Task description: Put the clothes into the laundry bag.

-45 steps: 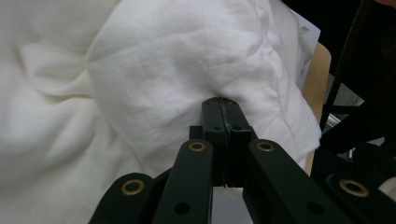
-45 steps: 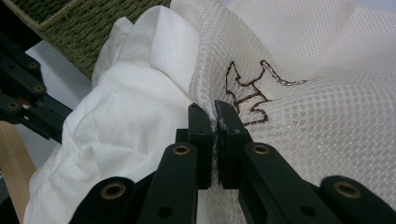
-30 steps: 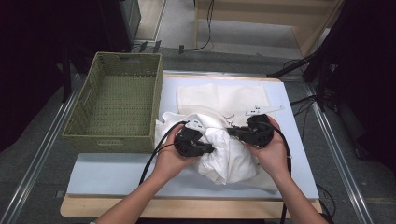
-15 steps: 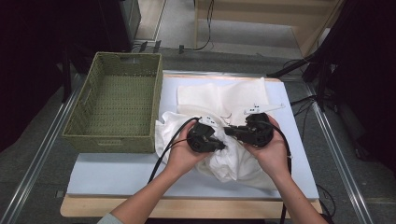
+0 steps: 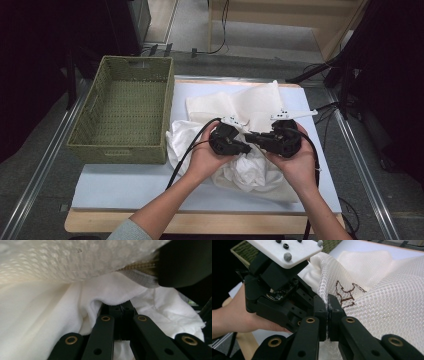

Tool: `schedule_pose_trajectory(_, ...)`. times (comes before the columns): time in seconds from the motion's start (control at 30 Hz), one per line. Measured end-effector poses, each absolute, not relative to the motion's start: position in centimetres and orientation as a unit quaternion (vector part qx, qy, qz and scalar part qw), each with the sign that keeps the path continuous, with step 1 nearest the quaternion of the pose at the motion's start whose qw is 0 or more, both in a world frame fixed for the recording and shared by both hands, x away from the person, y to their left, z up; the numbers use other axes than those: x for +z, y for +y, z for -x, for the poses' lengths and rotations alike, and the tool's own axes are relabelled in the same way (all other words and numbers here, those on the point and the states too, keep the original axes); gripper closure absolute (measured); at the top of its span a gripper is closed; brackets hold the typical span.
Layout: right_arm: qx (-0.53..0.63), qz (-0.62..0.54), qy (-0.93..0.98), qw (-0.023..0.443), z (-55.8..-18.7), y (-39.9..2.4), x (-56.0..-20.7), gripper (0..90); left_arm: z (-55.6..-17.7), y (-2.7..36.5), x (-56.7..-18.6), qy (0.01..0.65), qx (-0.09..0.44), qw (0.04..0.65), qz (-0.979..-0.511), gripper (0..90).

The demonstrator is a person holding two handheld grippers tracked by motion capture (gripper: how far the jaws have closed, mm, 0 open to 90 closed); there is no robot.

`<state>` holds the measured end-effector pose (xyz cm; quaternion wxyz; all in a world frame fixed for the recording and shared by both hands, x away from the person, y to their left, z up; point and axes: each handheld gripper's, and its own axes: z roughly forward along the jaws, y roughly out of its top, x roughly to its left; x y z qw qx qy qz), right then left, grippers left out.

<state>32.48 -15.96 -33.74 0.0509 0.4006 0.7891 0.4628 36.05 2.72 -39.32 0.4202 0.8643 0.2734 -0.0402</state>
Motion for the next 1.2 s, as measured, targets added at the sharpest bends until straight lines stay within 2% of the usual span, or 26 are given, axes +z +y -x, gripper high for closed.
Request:
schedule_pose_trajectory(0.2, 0.446, -0.414, 0.793, 0.036, -32.8, -16.3, -35.8, 89.0, -36.8, 3.2, -40.4, 0.282, -0.073, 0.419, -0.86, 90.0)
schedule_pose_trajectory(0.37, 0.439, -0.408, 0.799, 0.05, -32.8, -16.2, -36.3, 88.6, -36.2, 3.7, -39.6, 0.281, -0.068, 0.41, -0.865, 90.0)
schedule_pose_trajectory(0.6, 0.44, -0.405, 0.8, 0.04, -33.1, -16.3, -37.2, 88.4, -34.9, 5.8, -38.4, 0.278, -0.066, 0.415, -0.864, 89.9)
schedule_pose_trajectory(0.9, 0.443, -0.405, 0.799, 0.036, -33.2, -16.4, -37.2, 88.3, -33.9, 9.2, -37.0, 0.281, -0.034, 0.397, -0.873, 90.0)
schedule_pose_trajectory(1.2, 0.443, -0.407, 0.798, 0.03, -33.2, -16.5, -37.1, 88.3, -35.8, 13.1, -35.4, 0.316, 0.001, 0.392, -0.864, 90.0)
